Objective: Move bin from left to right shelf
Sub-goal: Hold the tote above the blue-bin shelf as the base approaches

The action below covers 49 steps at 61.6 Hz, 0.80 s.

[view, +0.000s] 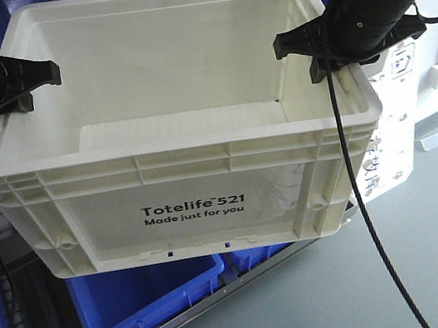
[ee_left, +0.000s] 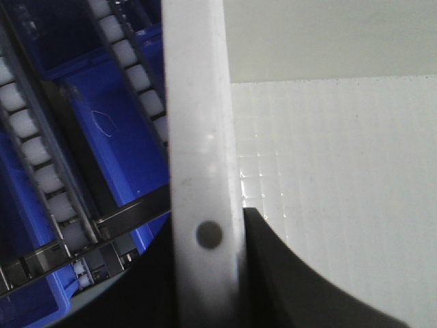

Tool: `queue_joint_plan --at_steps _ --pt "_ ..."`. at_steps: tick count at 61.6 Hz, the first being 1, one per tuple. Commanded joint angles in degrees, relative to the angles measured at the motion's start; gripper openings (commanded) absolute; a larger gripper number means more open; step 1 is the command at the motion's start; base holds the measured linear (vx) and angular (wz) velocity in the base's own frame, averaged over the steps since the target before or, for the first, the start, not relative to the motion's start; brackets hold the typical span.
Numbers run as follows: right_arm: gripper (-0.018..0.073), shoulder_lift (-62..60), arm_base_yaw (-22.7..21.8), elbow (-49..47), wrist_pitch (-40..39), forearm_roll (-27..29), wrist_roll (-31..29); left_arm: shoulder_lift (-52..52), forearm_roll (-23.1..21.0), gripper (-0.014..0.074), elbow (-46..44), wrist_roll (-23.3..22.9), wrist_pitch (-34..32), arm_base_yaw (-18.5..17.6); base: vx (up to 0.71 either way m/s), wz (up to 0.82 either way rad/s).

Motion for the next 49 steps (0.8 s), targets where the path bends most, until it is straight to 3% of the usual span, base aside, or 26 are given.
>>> queue_joint_plan --at_steps 1,49 --pt "0.0022 -3.79 -0.49 -2.15 -6.43 -3.02 -1.07 -3.59 1.96 -0.0006 -2.62 0.65 -4.95 0.07 0.11 0.43" --pt "0.0022 -3.79 -0.49 -2.15 -6.41 -3.02 -1.07 -3.59 1.96 -0.0006 -2.62 0.65 -4.96 0.07 0.08 0.3"
